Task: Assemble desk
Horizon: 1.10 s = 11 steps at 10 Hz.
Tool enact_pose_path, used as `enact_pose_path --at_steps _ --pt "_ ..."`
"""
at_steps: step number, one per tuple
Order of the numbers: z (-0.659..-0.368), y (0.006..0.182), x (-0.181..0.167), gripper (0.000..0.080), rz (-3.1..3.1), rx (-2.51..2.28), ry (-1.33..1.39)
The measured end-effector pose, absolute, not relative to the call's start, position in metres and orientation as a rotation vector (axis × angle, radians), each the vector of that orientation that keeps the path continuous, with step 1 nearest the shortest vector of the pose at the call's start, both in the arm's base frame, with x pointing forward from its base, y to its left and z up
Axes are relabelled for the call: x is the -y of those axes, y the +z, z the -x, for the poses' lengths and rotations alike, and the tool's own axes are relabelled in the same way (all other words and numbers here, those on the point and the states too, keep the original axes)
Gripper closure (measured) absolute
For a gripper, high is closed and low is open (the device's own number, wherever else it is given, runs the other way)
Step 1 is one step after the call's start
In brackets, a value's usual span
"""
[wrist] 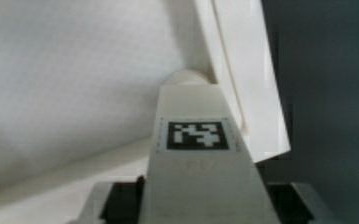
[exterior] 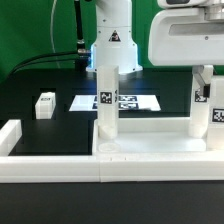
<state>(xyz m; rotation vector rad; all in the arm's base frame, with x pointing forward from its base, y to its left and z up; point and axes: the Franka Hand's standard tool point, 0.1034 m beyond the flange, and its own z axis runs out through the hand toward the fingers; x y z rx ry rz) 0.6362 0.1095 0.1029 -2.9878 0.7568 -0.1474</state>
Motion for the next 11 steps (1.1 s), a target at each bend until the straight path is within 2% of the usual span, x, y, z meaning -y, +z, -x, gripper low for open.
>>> enact_pose_path --at_steps 5,7,8,10,11 --pt "-0.6346 0.1021 -0.1148 0.0512 2.591 -1.617 -0.105" --pt "-0.6353 0.1022 -0.1138 0.0512 2.524 -1.717 -0.098" --pt "-0.6350 0.1019 -0.1145 0.0477 2.517 -1.727 -0.097" --pt "-0.6348 0.1026 -0.1138 0.0197 2.573 -1.652 -0.093" --pt "-0.6362 0.1055 -0.1123 0.0197 2.627 -1.575 -0.083"
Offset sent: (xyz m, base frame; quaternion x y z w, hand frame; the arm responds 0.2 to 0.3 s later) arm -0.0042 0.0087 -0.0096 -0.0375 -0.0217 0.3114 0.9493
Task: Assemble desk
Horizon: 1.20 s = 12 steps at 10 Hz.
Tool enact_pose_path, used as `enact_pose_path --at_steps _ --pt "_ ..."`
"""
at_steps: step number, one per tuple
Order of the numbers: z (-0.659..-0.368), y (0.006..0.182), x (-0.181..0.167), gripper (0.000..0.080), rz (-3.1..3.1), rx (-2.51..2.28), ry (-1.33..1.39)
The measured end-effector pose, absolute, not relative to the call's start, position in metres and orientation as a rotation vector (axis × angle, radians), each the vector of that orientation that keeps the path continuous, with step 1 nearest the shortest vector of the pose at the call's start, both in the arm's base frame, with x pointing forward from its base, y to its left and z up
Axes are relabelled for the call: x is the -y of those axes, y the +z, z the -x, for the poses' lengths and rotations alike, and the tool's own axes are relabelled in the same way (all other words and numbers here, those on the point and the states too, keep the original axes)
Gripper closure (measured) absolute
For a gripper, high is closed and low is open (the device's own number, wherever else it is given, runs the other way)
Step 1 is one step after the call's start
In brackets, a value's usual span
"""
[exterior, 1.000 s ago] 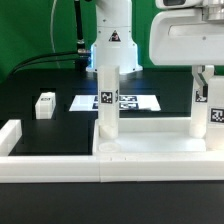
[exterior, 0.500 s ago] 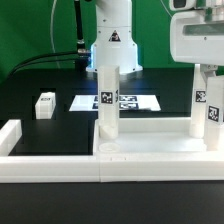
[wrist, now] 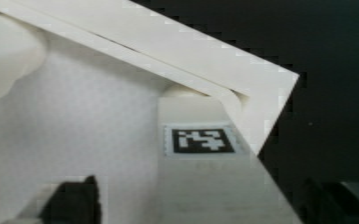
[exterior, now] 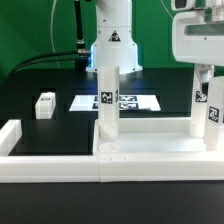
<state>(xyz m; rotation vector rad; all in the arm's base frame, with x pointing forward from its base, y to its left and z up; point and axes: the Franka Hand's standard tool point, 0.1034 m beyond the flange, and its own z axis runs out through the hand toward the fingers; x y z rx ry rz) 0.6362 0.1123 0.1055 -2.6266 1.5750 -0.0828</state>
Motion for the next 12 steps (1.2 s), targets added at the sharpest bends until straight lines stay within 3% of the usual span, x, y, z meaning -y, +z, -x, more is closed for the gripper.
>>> enact_pose_path --at_steps 3,12 --pt "-0.641 0.107 -0.107 0.0152 2.902 -1.062 -0.113" --pt "-0.641 0.105 -0.124 0.0150 3.117 -0.049 -0.137"
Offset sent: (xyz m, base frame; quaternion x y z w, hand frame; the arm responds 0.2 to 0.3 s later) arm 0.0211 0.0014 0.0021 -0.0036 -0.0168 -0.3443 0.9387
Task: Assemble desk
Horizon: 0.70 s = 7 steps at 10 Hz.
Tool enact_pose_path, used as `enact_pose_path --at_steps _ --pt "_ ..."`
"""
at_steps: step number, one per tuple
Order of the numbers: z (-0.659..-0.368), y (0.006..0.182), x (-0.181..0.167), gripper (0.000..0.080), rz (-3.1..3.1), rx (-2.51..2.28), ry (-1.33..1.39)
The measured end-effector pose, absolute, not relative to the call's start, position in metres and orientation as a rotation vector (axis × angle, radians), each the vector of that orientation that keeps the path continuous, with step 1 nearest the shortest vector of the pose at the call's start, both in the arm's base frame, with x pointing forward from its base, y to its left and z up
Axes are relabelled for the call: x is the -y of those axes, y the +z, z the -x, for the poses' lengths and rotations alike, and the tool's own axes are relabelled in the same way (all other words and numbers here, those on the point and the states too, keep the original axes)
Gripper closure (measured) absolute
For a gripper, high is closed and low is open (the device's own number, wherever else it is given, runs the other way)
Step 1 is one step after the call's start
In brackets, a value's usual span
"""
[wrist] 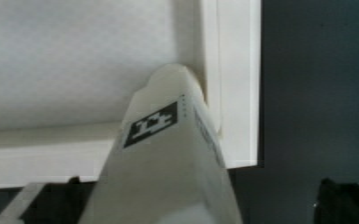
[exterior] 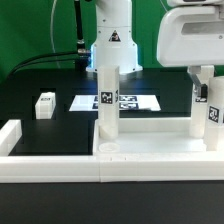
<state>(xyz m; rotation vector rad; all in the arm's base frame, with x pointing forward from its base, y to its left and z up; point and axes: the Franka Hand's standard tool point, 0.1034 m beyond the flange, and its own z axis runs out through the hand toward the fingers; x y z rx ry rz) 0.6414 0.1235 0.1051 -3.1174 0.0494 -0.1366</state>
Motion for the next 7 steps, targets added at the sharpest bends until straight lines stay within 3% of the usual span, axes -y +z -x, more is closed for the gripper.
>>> enact_pose_path --at_steps 5,6,7 --pt "-0.6426 0.1053 -0.1205 0.0150 3.128 0.393 -0.147" --pt "-0.6426 0.1050 -0.1200 0.0285 3.129 0.393 -0.147" --pt "-0.6425 0.1047 -0.1200 0.0285 3.130 0.388 -0.146"
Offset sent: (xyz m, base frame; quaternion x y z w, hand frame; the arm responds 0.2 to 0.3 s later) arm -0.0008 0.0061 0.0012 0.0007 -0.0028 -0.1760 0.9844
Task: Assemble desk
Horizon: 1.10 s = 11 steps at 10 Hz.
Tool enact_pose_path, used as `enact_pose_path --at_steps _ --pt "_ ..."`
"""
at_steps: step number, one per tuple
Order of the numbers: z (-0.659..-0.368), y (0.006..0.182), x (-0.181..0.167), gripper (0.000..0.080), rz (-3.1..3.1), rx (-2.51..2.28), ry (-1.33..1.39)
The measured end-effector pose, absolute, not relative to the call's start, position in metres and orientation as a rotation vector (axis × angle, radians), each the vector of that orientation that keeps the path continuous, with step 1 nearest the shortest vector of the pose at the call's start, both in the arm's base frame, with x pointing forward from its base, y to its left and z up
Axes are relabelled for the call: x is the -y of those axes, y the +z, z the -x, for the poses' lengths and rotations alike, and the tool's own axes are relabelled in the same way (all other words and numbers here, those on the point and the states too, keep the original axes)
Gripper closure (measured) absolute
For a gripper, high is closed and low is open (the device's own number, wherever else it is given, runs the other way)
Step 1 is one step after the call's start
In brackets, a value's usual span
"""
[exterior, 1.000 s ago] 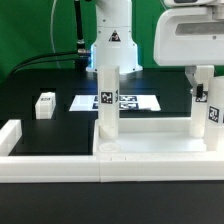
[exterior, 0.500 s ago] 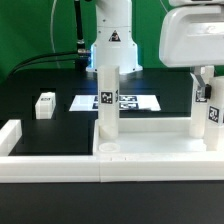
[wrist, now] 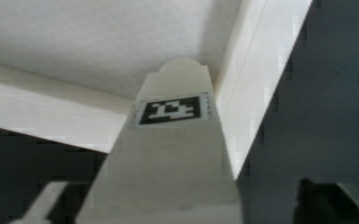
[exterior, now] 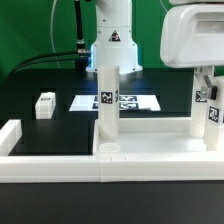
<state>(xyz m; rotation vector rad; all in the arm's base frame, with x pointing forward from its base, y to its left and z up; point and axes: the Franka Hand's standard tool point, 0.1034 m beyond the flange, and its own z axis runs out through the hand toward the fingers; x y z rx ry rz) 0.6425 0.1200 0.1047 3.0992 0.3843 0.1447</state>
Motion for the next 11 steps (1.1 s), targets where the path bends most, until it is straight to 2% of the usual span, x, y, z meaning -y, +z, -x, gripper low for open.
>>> enact_pose_path --at_steps 1,2,5,9,11 --pt "-0.643 0.105 -0.119 0.0425 -3.099 -0.382 0.145" --pt "-0.643 0.105 -0.118 0.0512 -3.098 -0.381 0.145" --pt "-0.644 0.105 -0.112 0.0512 -3.113 -0.273 0.143" --pt "-0.645 0.104 -0.105 0.0512 -3.129 0.611 0.126" --pt "-0.645 0.104 -0.108 0.0511 -3.073 0.841 0.124"
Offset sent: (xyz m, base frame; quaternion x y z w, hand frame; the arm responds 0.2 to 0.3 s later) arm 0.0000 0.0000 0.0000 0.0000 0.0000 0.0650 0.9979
